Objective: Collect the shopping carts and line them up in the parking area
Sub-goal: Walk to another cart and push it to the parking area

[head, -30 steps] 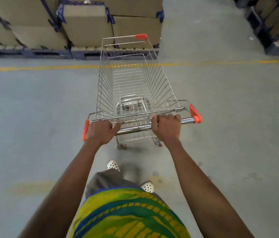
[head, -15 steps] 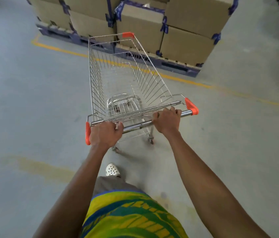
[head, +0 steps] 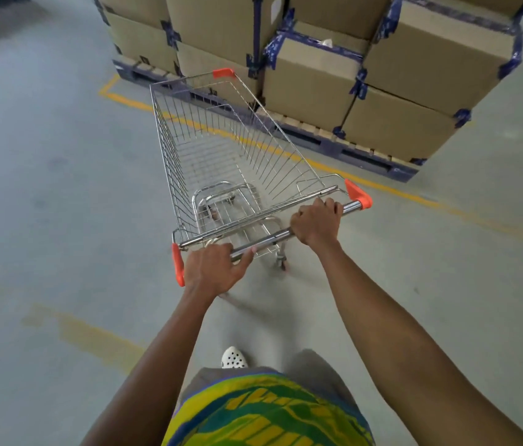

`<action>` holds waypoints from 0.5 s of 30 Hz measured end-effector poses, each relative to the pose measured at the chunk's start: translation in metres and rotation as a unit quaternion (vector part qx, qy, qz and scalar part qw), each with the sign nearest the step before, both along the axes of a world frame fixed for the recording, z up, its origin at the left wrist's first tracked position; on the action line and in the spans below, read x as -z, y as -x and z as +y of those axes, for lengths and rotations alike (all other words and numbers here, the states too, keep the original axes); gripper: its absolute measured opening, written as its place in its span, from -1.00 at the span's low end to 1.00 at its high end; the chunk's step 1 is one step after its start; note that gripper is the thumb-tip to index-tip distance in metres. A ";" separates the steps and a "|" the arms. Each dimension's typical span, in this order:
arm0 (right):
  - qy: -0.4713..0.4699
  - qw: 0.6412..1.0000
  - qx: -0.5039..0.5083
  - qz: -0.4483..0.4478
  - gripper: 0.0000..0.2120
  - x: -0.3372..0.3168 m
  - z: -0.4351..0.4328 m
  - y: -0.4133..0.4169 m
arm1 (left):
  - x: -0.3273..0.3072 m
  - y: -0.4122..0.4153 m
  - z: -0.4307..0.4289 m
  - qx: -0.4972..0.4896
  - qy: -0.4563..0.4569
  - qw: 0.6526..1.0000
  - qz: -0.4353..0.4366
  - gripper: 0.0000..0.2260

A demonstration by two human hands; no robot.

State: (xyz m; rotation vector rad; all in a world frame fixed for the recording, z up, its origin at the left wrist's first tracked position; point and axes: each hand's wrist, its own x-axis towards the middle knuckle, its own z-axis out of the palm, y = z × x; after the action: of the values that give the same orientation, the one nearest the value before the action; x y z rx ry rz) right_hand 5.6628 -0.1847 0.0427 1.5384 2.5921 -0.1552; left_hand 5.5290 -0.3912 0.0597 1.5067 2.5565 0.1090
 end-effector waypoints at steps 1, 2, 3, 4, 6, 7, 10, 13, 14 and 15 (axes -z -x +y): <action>-0.010 1.000 -0.001 0.017 -0.52 0.002 0.006 0.012 | 0.000 0.009 0.004 -0.006 0.000 1.000 0.005 -0.36; -0.019 0.999 -0.003 0.032 -0.54 0.004 0.013 0.023 | 0.000 0.018 0.009 -0.013 0.003 1.000 0.015 -0.36; -0.027 0.999 -0.007 0.045 -0.56 0.007 0.019 0.035 | 0.000 0.027 0.014 -0.022 0.005 0.999 0.025 -0.36; -0.036 0.998 -0.013 0.057 -0.57 0.010 0.027 0.048 | 0.002 0.035 0.020 -0.032 0.004 0.999 0.036 -0.36; -0.052 0.995 -0.033 0.075 -0.57 0.013 0.045 0.075 | 0.005 0.054 0.036 -0.055 -0.002 0.996 0.063 -0.37; -0.054 0.994 -0.044 0.080 -0.56 0.015 0.055 0.089 | 0.007 0.065 0.044 -0.068 -0.004 0.995 0.076 -0.37; -0.055 0.990 -0.072 0.108 -0.52 0.019 0.089 0.136 | 0.013 0.099 0.072 -0.116 -0.005 0.988 0.103 -0.37; -0.039 0.984 -0.098 0.146 -0.57 0.024 0.120 0.188 | 0.015 0.131 0.099 -0.216 -0.026 0.971 0.101 -0.36; -0.033 0.980 -0.106 0.164 -0.59 0.026 0.128 0.205 | 0.016 0.142 0.107 -0.257 -0.038 0.960 0.100 -0.37; -0.032 0.974 -0.119 0.188 -0.60 0.029 0.135 0.220 | 0.017 0.153 0.116 -0.295 -0.051 0.949 0.099 -0.38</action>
State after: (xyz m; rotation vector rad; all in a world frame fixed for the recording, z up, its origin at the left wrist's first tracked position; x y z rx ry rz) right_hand 5.4427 -0.0498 0.0141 1.3079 3.0779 -0.3743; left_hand 5.3764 -0.2757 0.0429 0.7582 3.1266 0.1744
